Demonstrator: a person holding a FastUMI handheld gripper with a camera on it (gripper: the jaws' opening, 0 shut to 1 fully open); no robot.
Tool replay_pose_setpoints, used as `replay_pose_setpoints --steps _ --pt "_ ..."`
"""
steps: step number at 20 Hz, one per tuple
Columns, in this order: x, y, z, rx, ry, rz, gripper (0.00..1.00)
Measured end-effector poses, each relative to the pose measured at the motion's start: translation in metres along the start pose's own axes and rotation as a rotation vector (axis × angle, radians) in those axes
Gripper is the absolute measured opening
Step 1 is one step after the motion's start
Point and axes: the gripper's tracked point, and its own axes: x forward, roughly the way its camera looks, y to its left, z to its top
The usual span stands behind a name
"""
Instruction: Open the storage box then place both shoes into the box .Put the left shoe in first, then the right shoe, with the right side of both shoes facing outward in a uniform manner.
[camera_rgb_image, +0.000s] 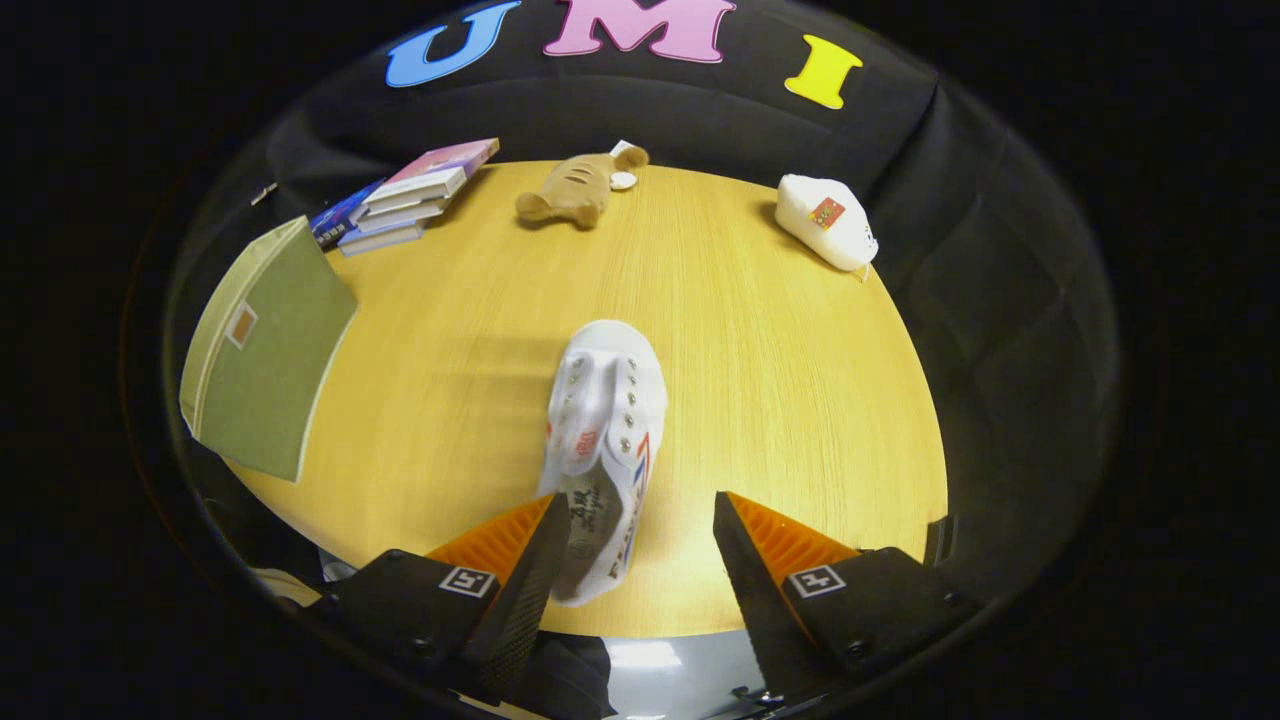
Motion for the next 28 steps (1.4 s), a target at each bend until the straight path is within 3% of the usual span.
replay_pose_setpoints --steps 7,11,13,14,16,22,28 --pt "0.053 -0.009 0.013 0.020 -0.022 0.043 0.85" --pt "0.069 0.003 0.030 0.017 -0.079 0.074 0.71" --pt "0.077 0.008 0.029 0.030 -0.066 0.068 0.42" --pt "0.079 -0.006 0.028 0.046 -0.065 0.013 0.26" --pt "0.070 -0.001 0.030 0.111 -0.063 0.025 0.06" --pt "0.040 0.008 0.042 0.237 -0.096 0.106 0.05" --pt "-0.036 0.038 0.097 0.294 -0.174 0.147 0.05"
